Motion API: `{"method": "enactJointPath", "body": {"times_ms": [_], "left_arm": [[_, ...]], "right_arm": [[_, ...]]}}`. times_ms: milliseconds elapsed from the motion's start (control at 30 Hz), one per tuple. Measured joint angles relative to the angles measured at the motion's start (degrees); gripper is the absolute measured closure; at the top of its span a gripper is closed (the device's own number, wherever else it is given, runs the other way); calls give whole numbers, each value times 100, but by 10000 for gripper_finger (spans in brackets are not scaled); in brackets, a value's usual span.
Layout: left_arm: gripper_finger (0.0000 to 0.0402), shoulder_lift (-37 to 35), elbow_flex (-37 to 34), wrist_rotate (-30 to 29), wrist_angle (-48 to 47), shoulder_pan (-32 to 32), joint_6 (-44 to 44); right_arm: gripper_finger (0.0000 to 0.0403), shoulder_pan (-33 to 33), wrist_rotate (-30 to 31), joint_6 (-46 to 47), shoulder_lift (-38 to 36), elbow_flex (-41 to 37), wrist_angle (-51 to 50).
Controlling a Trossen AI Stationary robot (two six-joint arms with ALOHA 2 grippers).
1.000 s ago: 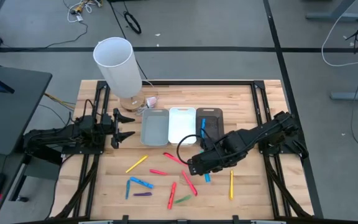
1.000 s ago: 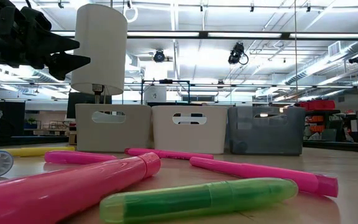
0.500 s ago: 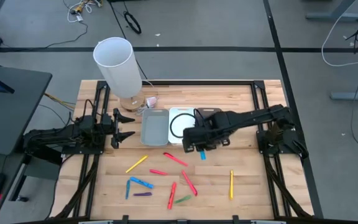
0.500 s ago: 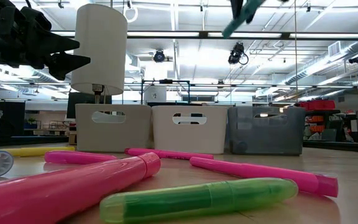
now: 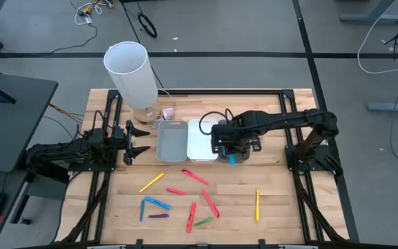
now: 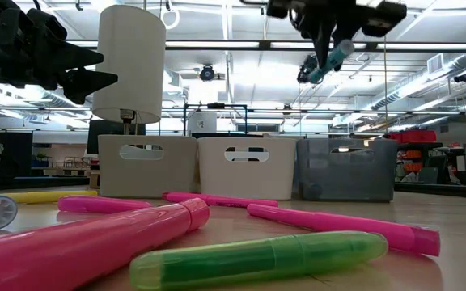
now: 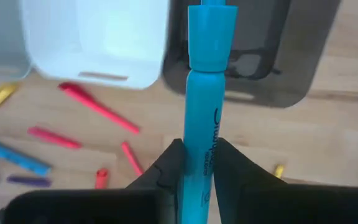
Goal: Pick & Place Markers
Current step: Put the right blue marker pen into the black bin
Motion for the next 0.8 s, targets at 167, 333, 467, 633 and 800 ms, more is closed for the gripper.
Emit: {"method": "enactJointPath", "body": {"times_ms": [167, 333, 467, 633, 800], "left_arm": [[99, -1, -1, 1, -4, 2, 0], [99, 0, 1, 0, 0, 2, -2], [99, -1, -1, 1, 1, 1, 0], [99, -1, -1, 1, -2, 2, 0], [99, 1, -1, 1, 0, 0, 0]], "right_arm": [[348, -351, -13, -278, -64, -187, 1], [348, -696, -123, -593, -64, -342, 154], [348, -923, -163, -726, -64, -553, 307], [348, -1197, -316, -925, -61, -877, 485], [348, -1400, -386, -993, -59, -1166, 685]]}}
